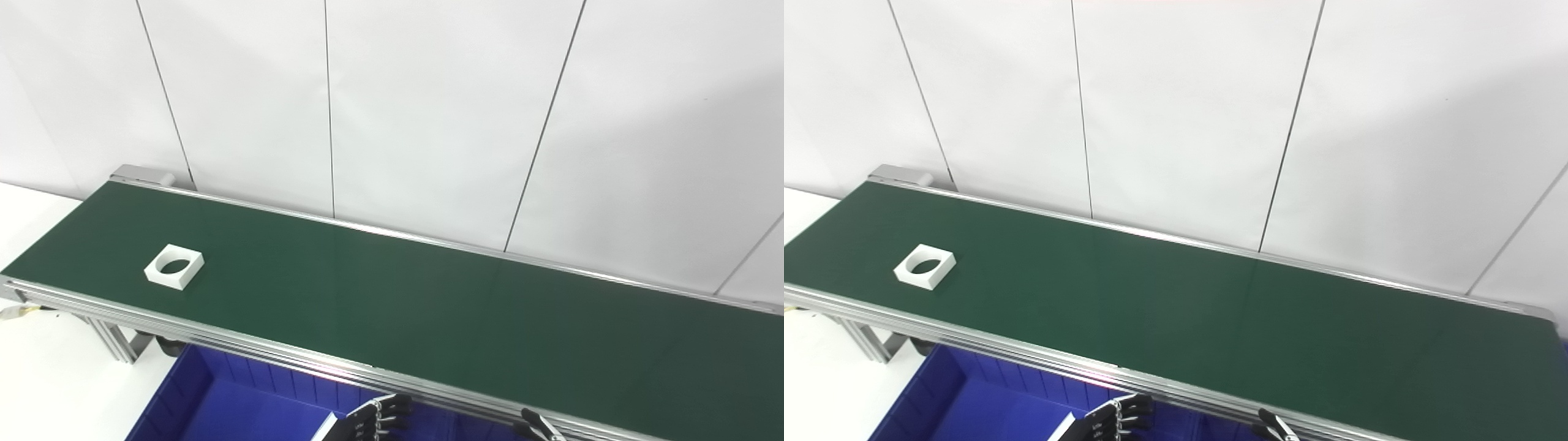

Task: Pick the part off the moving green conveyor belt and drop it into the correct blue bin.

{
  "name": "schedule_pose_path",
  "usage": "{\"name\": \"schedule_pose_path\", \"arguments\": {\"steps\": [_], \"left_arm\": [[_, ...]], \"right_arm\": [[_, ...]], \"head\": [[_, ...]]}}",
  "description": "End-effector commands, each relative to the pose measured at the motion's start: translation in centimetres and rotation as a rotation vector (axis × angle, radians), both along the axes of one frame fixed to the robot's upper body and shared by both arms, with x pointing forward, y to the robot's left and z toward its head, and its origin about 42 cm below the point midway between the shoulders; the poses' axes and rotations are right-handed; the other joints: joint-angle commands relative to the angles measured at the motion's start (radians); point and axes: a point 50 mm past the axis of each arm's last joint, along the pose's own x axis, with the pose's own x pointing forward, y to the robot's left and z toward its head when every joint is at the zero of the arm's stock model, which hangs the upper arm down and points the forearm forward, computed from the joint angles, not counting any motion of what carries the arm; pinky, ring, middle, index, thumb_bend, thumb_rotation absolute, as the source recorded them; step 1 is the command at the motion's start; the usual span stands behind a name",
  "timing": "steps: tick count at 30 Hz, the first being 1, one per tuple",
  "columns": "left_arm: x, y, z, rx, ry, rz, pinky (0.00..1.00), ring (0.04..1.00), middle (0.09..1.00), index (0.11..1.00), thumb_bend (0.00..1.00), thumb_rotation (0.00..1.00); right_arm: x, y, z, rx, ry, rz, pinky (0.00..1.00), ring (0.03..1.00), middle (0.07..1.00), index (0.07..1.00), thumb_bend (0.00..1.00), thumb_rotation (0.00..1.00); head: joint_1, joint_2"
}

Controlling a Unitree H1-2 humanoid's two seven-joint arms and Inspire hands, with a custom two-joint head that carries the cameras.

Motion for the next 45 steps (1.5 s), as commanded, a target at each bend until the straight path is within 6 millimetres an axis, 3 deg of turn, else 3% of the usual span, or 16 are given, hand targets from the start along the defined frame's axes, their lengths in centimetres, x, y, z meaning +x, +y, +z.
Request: {"name": "schedule_pose_path", "arguments": {"steps": [1, 13, 32, 39, 45], "left_arm": [[0.8, -0.2, 0.9, 0.005, -0.073, -0.004, 0.69, 0.761, 0.807, 0.817, 1.00, 0.31], [1.5, -0.1, 0.6, 0.015, -0.087, -0.010, 0.68, 0.743, 0.791, 0.807, 1.00, 0.32], [1.5, 0.2, 5.2, 0.009, -0.173, -0.017, 0.63, 0.706, 0.766, 0.781, 1.00, 0.32], [1.2, 0.6, 6.4, 0.032, -0.179, -0.057, 0.64, 0.700, 0.761, 0.765, 1.00, 0.33], [2.1, 1.3, 9.6, 0.091, -0.246, -0.068, 0.64, 0.707, 0.752, 0.752, 1.00, 0.35]], "right_arm": [[0.6, 0.2, 0.9, 0.027, -0.075, -0.001, 0.66, 0.749, 0.808, 0.874, 0.36, 0.44], [1.0, 0.3, 0.5, 0.049, -0.059, -0.001, 0.68, 0.763, 0.817, 0.889, 0.31, 0.44], [1.2, -0.2, 0.2, 0.050, -0.068, -0.003, 0.70, 0.768, 0.818, 0.894, 0.29, 0.42], [1.3, -0.3, 0.2, 0.047, -0.079, -0.006, 0.68, 0.754, 0.803, 0.884, 0.27, 0.36], [1.3, -0.4, 0.1, 0.051, -0.075, -0.010, 0.68, 0.758, 0.806, 0.889, 0.29, 0.43]], "head": [[0.006, -0.007], [0.031, -0.028], [0.056, -0.044], [0.064, -0.041], [0.078, -0.041]]}}
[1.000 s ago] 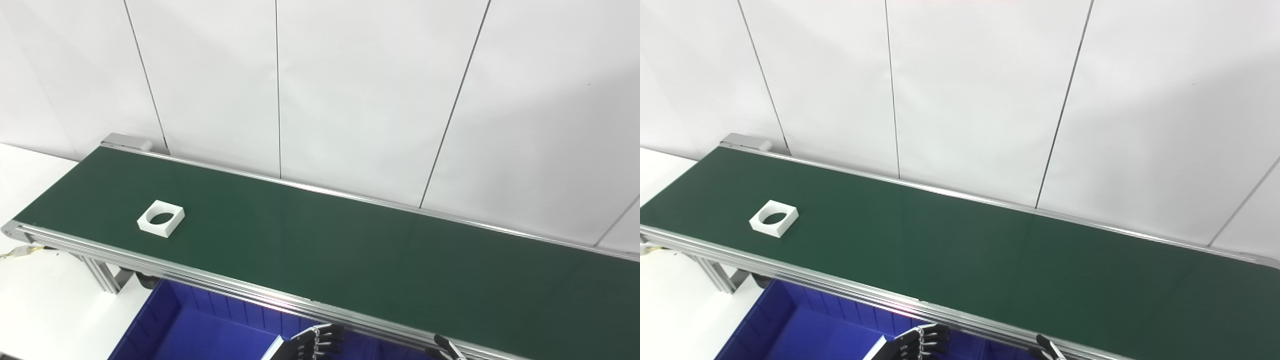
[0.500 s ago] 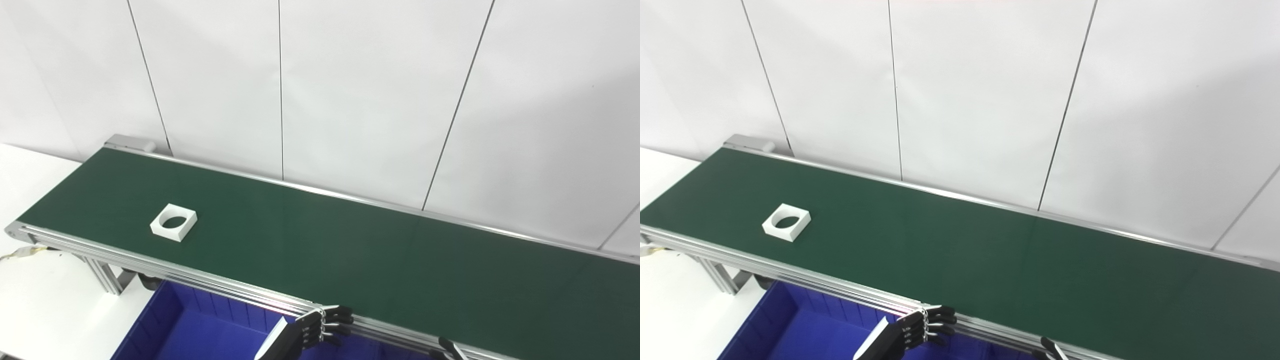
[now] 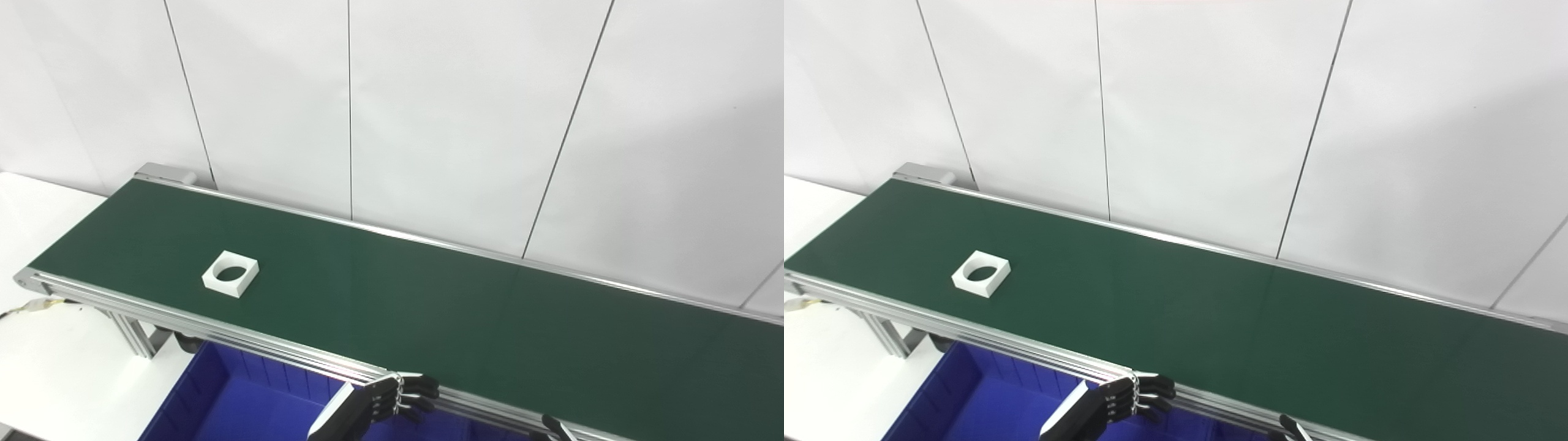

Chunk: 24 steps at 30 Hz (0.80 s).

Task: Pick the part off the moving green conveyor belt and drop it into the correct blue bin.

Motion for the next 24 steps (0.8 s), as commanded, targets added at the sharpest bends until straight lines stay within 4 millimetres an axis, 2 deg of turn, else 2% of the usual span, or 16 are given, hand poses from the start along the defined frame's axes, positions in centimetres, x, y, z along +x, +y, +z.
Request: {"name": "schedule_pose_path", "arguments": {"steps": [1, 6, 10, 15, 24], "left_arm": [[1.0, 0.2, 2.4, 0.020, -0.080, -0.018, 0.64, 0.708, 0.751, 0.746, 1.00, 0.34], [3.0, 1.2, 5.6, 0.053, -0.168, -0.040, 0.64, 0.699, 0.737, 0.728, 1.00, 0.30], [4.2, 1.9, 7.8, 0.121, -0.222, -0.038, 0.66, 0.726, 0.754, 0.739, 1.00, 0.32], [5.6, 2.1, 8.9, 0.177, -0.266, -0.048, 0.68, 0.767, 0.786, 0.762, 0.95, 0.32], [7.8, 2.9, 9.8, 0.295, -0.292, -0.016, 0.69, 0.764, 0.794, 0.783, 0.88, 0.30]], "right_arm": [[0.5, 0.1, 1.1, 0.021, -0.086, 0.000, 0.68, 0.754, 0.804, 0.887, 0.31, 0.46], [0.6, 0.0, 1.0, 0.022, -0.086, 0.002, 0.68, 0.760, 0.809, 0.892, 0.32, 0.50], [0.8, 0.0, 1.0, 0.025, -0.085, 0.001, 0.69, 0.761, 0.809, 0.891, 0.31, 0.50], [0.8, -0.1, 1.0, 0.024, -0.085, 0.005, 0.69, 0.762, 0.807, 0.894, 0.32, 0.52], [0.8, 0.0, 1.0, 0.031, -0.082, 0.005, 0.70, 0.766, 0.815, 0.900, 0.31, 0.51]], "head": [[0.000, 0.000], [0.009, 0.003], [0.014, 0.003], [0.018, 0.004], [0.024, 0.003]]}}
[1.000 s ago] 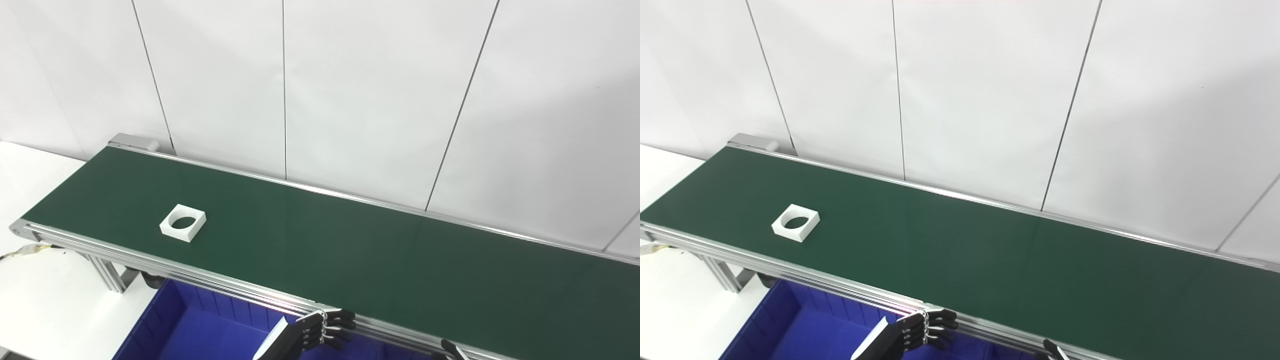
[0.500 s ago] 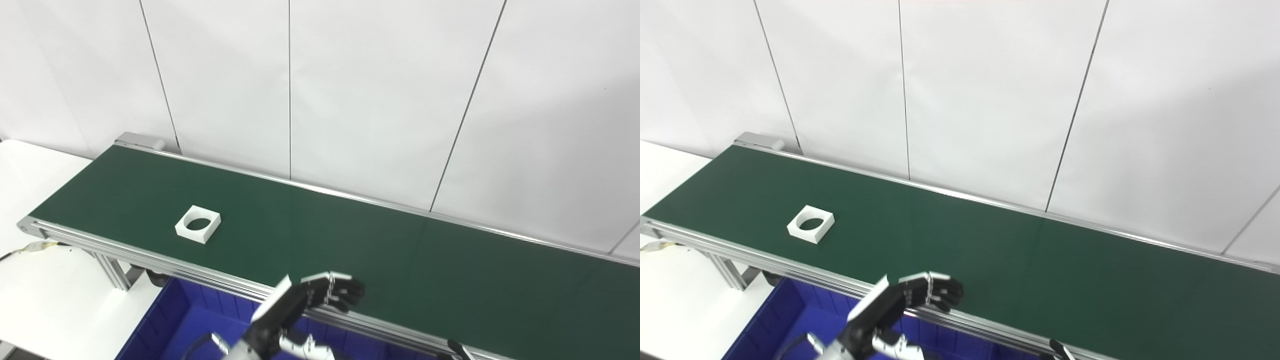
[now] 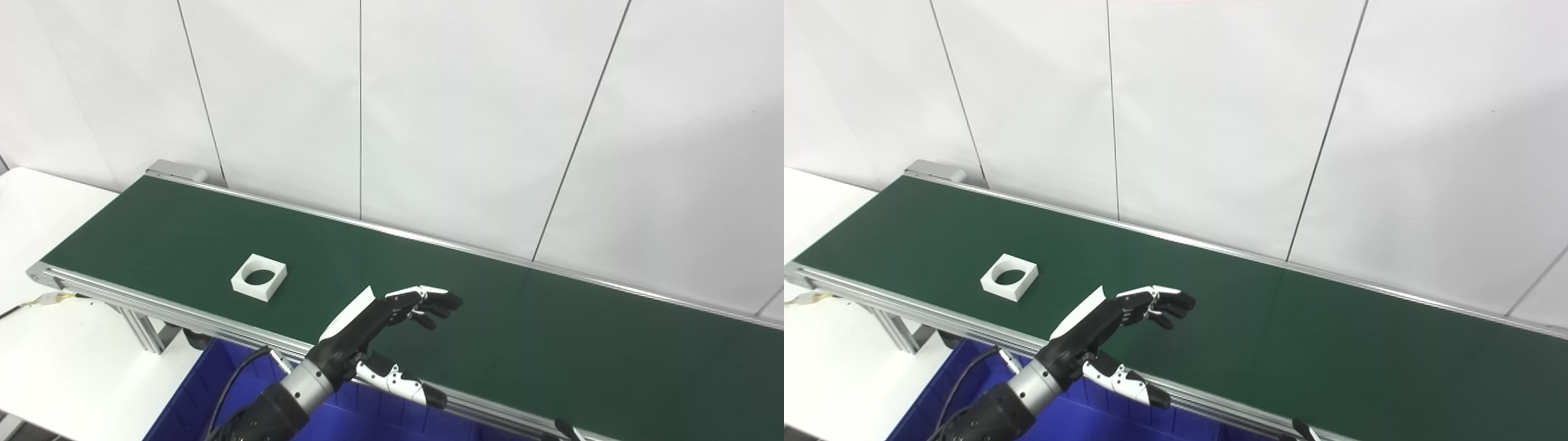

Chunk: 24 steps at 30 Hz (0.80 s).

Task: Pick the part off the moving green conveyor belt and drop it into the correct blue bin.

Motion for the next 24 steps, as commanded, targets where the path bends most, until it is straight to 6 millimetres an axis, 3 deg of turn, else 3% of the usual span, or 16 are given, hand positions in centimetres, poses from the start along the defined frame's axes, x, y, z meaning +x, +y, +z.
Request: {"name": "schedule_pose_path", "arguments": {"steps": [1, 13, 24], "left_arm": [[1.2, 0.7, 1.7, 0.044, -0.067, 0.018, 0.69, 0.766, 0.792, 0.781, 0.88, 0.30], [4.2, 2.9, 2.8, 0.193, -0.063, 0.076, 0.66, 0.751, 0.788, 0.782, 0.88, 0.27], [6.4, 4.1, 4.3, 0.461, -0.046, 0.067, 0.77, 0.846, 0.848, 0.794, 0.89, 0.21]], "right_arm": [[0.6, 0.2, 1.2, 0.022, -0.088, 0.011, 0.70, 0.766, 0.815, 0.900, 0.31, 0.51], [0.9, 0.3, 0.9, 0.032, -0.095, 0.014, 0.70, 0.768, 0.817, 0.898, 0.28, 0.48], [0.9, 0.5, 1.0, 0.035, -0.092, 0.011, 0.70, 0.765, 0.818, 0.898, 0.28, 0.50]], "head": [[0.001, 0.001], [0.006, -0.001], [0.003, -0.002]]}}
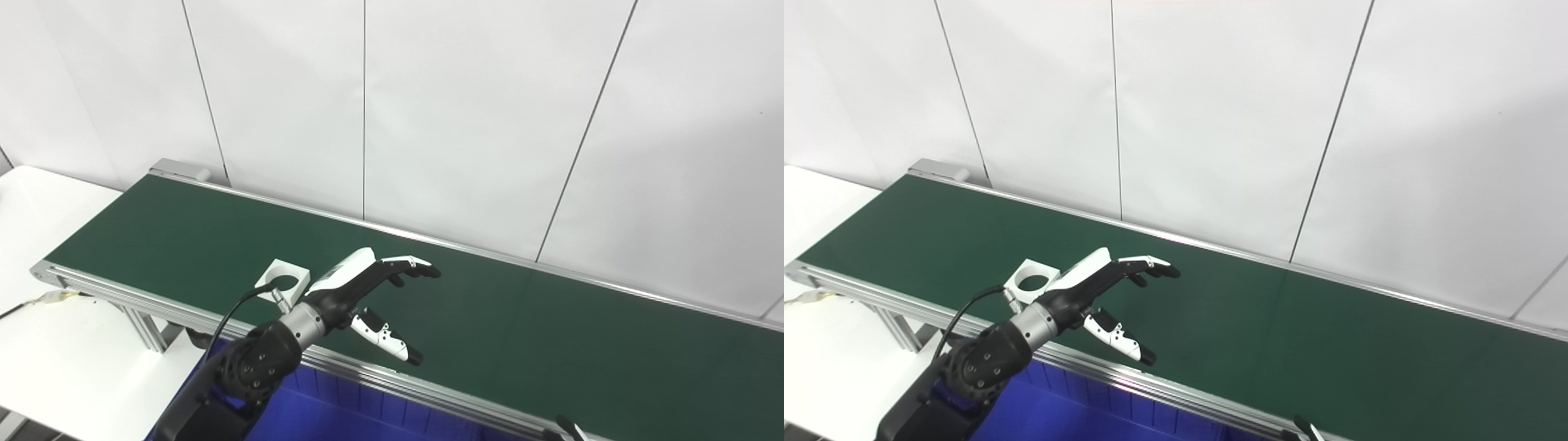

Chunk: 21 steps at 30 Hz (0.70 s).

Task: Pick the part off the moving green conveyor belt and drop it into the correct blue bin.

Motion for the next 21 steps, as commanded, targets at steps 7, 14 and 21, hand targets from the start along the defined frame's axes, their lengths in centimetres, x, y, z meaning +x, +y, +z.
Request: {"name": "schedule_pose_path", "arguments": {"steps": [7, 14, 21], "left_arm": [[2.6, 1.3, 2.7, 0.170, -0.043, -0.001, 0.81, 0.867, 0.857, 0.789, 0.91, 0.15], [4.2, 2.5, 3.2, 0.287, -0.004, 0.011, 0.83, 0.894, 0.881, 0.807, 0.91, 0.13], [5.6, 3.9, 3.3, 0.402, -0.002, 0.037, 0.71, 0.829, 0.851, 0.813, 0.95, 0.09]], "right_arm": [[0.4, 0.3, 1.0, 0.021, -0.078, 0.001, 0.68, 0.758, 0.811, 0.894, 0.28, 0.51], [0.4, 0.3, 1.0, 0.019, -0.076, 0.005, 0.69, 0.761, 0.815, 0.898, 0.30, 0.54], [0.5, 0.5, 0.8, 0.021, -0.084, 0.004, 0.68, 0.755, 0.810, 0.894, 0.27, 0.51]], "head": [[0.002, 0.002], [-0.001, -0.001], [-0.006, -0.002]]}}
